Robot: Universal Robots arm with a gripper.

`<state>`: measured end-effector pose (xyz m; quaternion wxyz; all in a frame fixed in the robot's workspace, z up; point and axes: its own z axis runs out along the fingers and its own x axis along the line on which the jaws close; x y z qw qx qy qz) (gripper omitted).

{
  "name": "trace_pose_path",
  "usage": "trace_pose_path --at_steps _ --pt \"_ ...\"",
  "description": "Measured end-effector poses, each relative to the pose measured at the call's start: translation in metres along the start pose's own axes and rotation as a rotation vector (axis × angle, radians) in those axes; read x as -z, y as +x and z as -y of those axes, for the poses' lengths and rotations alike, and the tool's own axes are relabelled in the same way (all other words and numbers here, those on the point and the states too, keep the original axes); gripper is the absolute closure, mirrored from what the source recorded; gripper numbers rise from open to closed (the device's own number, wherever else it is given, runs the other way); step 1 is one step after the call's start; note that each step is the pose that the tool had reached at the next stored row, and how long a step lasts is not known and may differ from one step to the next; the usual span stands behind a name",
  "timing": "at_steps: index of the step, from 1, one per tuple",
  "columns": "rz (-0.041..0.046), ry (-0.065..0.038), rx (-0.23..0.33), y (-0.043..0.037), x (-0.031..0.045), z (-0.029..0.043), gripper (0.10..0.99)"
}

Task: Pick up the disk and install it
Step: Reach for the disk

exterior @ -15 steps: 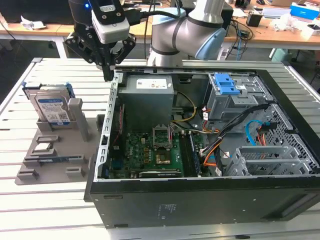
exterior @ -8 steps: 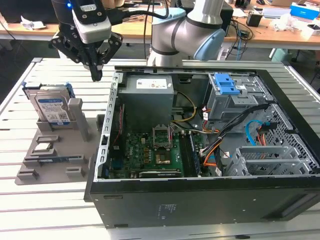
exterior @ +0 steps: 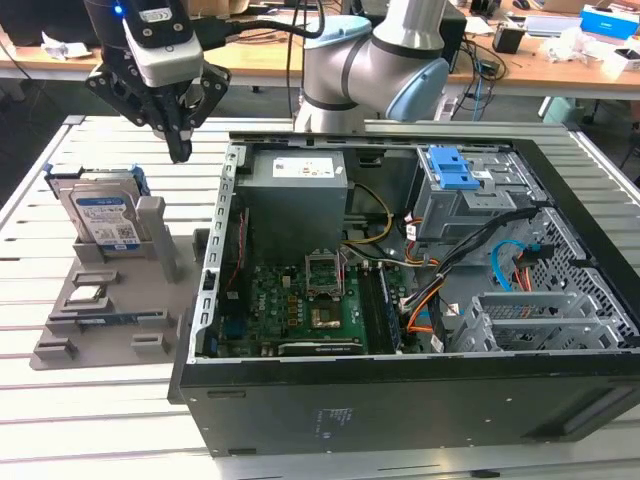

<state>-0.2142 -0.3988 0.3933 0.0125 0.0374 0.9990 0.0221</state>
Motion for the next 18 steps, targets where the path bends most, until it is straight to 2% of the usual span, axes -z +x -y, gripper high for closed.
trace_pose_path --at_steps 2,18 --pt "-0.0001 0.000 0.000 0.0066 0.0002 0.0005 0.980" --pt "-0.0001 0.000 0.000 0.0359 0.0010 0.0027 0.980"
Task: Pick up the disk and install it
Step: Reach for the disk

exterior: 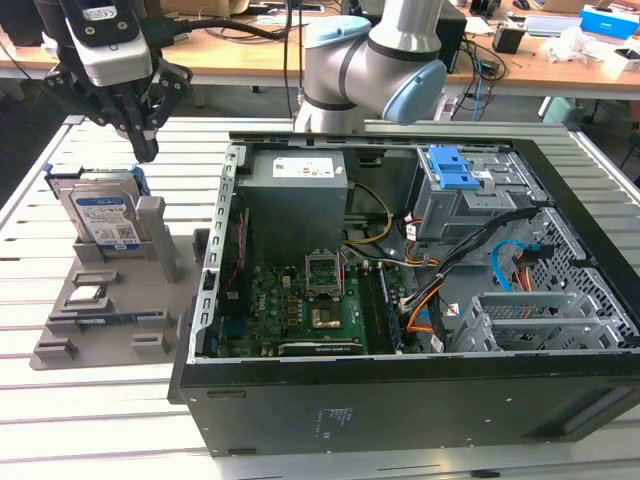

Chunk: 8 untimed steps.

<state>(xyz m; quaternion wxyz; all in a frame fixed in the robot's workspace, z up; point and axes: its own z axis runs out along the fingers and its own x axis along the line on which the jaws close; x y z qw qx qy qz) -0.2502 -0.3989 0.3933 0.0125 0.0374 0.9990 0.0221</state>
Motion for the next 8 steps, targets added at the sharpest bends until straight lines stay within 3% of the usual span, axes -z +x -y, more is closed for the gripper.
trace_pose_path --at_steps 8 --pt "0.0001 0.000 0.000 0.0146 0.0003 0.0011 0.980"
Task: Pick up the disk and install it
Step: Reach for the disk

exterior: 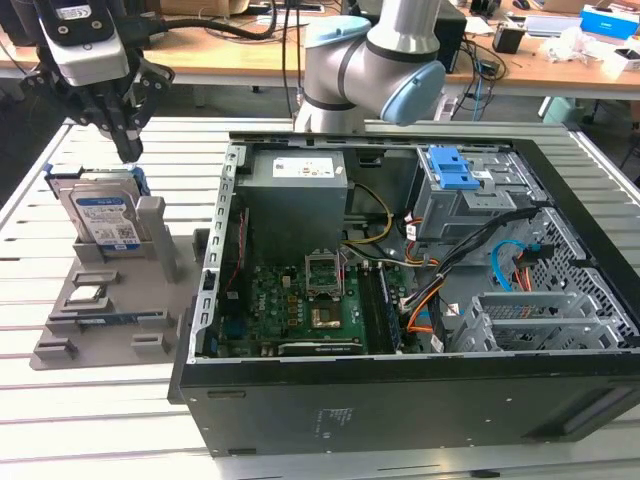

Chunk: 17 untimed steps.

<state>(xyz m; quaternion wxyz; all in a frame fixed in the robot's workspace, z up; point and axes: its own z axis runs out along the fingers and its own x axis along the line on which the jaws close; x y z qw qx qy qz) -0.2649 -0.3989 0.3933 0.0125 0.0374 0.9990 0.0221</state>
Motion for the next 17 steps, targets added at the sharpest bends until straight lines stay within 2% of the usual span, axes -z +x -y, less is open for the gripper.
trace_pose_path --at_steps 6,10,15,17 --pt "0.0000 0.000 0.000 0.0119 0.0003 0.0009 0.980" --pt "0.0000 0.000 0.000 0.0246 0.0007 0.0019 0.980" --pt "-0.0001 0.000 0.000 0.0336 0.0009 0.0025 0.980" --pt "0.0000 0.000 0.000 0.0397 0.0011 0.0029 0.980"
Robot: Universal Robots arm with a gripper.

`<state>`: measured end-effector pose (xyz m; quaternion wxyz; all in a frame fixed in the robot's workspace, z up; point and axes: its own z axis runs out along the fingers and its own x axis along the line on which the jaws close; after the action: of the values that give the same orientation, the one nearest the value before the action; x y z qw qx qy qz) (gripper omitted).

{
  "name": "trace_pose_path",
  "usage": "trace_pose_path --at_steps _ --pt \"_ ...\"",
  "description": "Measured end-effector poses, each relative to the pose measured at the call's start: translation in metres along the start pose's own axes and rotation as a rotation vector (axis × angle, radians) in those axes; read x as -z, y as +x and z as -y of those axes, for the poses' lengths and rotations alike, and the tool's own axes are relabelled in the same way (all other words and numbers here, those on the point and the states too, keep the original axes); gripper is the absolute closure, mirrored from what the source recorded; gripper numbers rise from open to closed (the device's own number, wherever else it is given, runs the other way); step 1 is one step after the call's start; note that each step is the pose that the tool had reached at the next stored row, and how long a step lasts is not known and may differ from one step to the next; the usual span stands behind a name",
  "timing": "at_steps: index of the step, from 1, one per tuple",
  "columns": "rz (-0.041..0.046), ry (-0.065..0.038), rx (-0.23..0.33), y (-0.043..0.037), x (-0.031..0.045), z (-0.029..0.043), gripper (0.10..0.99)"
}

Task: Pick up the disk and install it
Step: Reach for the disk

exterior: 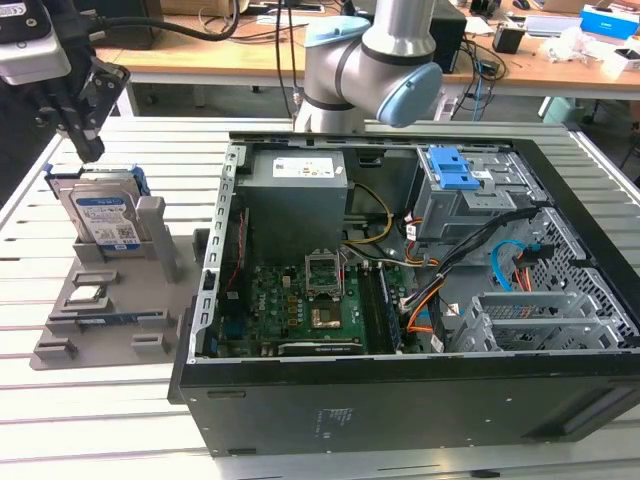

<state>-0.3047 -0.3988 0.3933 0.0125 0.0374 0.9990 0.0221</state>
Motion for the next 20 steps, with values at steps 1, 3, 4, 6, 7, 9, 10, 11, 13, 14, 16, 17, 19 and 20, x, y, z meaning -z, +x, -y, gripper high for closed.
trace_pose_path --at_steps 1,3,4,6,7,9,10,11,13,14,16,17,19,20 --pt "0.0000 0.000 0.000 0.0020 0.0001 0.0001 0.980" --pt "0.0000 0.000 0.000 0.0057 0.0001 0.0004 0.980" --pt "0.0000 0.000 0.000 0.0089 0.0002 0.0007 0.980" --pt "0.0000 0.000 0.000 0.0117 0.0003 0.0009 0.980" --pt "0.0000 0.000 0.000 0.0139 0.0003 0.0010 0.980" --pt "0.0000 0.000 0.000 0.0174 0.0004 0.0013 0.980" --pt "0.0000 0.000 0.000 0.0196 0.0005 0.0015 0.980" --pt "0.0000 0.000 0.000 0.0210 0.0006 0.0016 0.980" --pt "0.0000 0.000 0.000 0.0258 0.0007 0.0019 0.980" --pt "0.0000 0.000 0.000 0.0274 0.0007 0.0020 0.980" --pt "-0.0001 0.000 0.000 0.0310 0.0009 0.0023 0.980" --pt "0.0000 0.000 0.000 0.0326 0.0009 0.0024 0.980" --pt "0.0000 0.000 0.000 0.0353 0.0010 0.0026 0.980" --pt "0.0000 0.000 0.000 0.0367 0.0010 0.0027 0.980"
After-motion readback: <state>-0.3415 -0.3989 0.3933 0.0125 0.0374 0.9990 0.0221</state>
